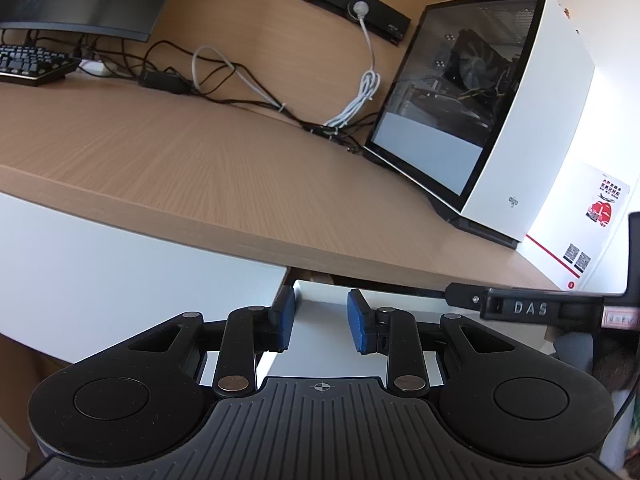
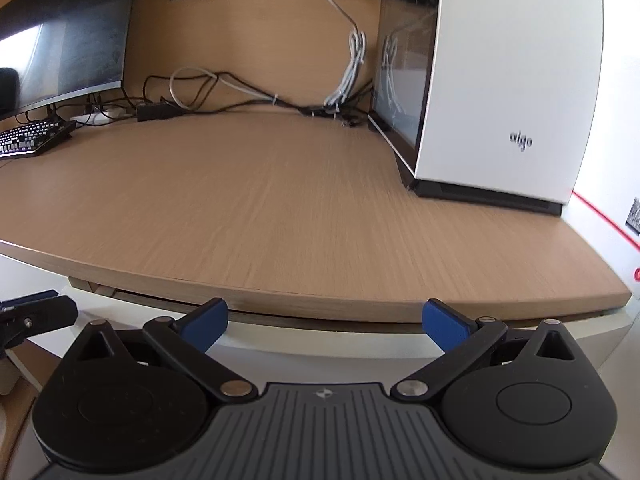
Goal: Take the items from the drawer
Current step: 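Move both tools down toward the white drawer under the desktop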
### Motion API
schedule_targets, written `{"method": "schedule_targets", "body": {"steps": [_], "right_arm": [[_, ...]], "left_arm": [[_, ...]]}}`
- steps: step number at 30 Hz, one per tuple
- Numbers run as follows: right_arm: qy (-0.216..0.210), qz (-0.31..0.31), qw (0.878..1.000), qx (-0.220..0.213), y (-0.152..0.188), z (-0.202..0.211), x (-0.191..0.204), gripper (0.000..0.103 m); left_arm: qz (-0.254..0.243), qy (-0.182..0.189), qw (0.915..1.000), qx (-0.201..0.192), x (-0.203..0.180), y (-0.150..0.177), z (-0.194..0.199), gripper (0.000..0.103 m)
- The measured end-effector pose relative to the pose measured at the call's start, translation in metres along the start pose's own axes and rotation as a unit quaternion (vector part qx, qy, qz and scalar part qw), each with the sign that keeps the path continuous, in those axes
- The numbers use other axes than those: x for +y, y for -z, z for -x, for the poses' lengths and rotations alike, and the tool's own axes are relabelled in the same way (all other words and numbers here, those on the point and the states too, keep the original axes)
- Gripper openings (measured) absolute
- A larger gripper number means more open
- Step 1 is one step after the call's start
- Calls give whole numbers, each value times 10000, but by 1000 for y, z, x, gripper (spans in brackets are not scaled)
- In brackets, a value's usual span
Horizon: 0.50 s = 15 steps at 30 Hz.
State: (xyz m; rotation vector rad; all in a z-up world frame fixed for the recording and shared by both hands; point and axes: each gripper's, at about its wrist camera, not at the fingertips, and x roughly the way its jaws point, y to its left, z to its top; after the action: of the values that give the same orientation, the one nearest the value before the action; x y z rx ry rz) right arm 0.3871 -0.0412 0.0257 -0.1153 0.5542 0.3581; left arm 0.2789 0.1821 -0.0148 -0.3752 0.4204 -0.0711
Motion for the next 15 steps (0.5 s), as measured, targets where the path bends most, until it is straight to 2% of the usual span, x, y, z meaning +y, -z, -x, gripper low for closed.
{"method": "schedule_targets", "body": {"steps": [3, 7, 12, 15], "right_arm": [[-201, -266, 9991, 273, -4, -4, -9, 103], [-252, -182, 9987, 400, -6, -5, -9, 103], [-272, -183, 9985, 444, -5, -3, -8, 103], [-311, -164, 9983, 459, -5, -3, -10, 103]], "left_arm": [[50, 66, 10000, 14, 3, -2, 3, 29], [-37, 80, 9999, -135, -1, -13, 6, 29], [-263, -20, 9996, 85, -11, -21, -9, 28], [-199, 249, 9992, 245, -12, -21, -12, 28]]}}
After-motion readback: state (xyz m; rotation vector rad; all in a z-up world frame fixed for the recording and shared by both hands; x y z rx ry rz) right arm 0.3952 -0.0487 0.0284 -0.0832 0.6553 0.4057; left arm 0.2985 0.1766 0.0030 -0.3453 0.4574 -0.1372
